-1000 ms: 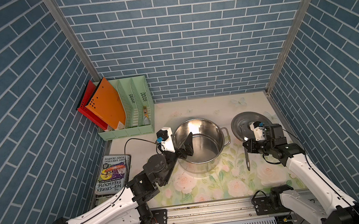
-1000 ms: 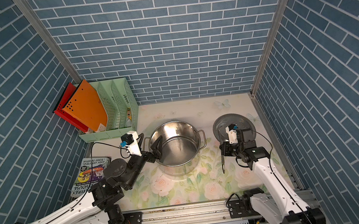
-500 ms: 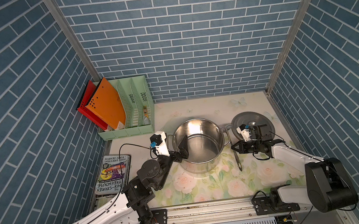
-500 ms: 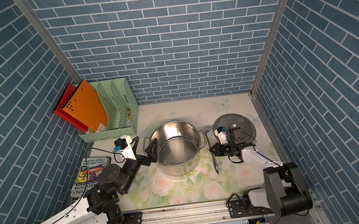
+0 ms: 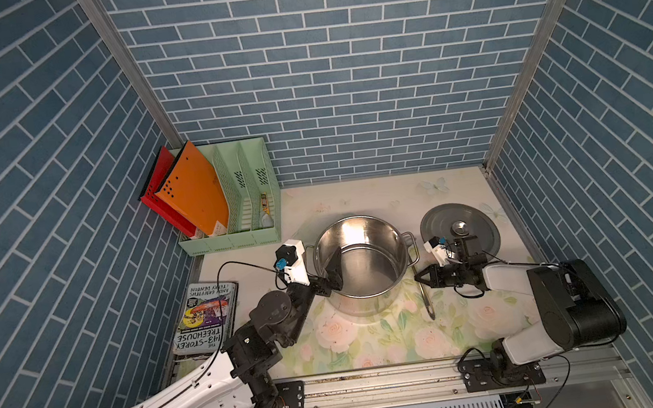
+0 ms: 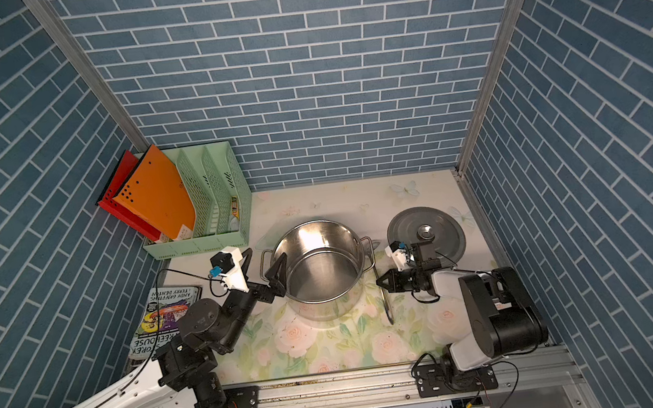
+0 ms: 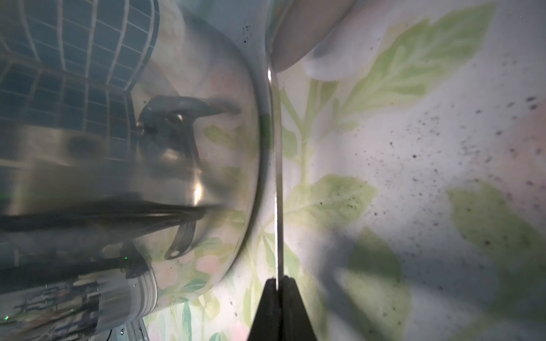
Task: Stir the soup with a spoon
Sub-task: Place the spoon at the center of the board.
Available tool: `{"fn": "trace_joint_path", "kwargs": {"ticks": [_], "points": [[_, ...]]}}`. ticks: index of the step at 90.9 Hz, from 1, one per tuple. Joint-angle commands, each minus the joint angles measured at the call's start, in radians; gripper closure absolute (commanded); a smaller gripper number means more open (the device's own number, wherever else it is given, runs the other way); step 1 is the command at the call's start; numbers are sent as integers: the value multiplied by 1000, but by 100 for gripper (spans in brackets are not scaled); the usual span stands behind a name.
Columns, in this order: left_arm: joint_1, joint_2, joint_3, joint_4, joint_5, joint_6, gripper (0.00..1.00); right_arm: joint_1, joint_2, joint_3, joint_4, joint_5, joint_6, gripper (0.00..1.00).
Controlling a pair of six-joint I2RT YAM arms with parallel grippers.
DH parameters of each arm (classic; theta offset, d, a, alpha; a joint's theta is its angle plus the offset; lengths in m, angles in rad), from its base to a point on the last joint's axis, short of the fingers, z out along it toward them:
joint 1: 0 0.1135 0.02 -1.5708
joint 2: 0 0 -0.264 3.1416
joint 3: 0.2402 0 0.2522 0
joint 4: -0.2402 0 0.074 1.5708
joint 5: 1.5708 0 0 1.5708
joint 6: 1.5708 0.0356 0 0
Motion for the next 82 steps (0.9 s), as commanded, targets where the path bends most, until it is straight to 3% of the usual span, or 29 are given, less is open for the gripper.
{"fn": "trace_joint_path", "kwargs": {"ticks": [1,12,36,56,64,82], "points": [[7,6,6,-12,-20,26,0,3,15,-11,30,-8,-3,100],[7,13,7,-24,-34,32,0,3,17,-4,-3,32,-15,96],[7,13,6,-6,-66,64,0,3,-35,11,-58,114,-19,65],[30,5,24,9,-302,139,0,3,-165,24,-126,253,-4,37],[107,-12,15,32,-365,171,0,0,-248,42,-184,346,-11,28],[375,-84,-104,136,-309,186,0,-11,-493,112,-299,612,-38,2]]}}
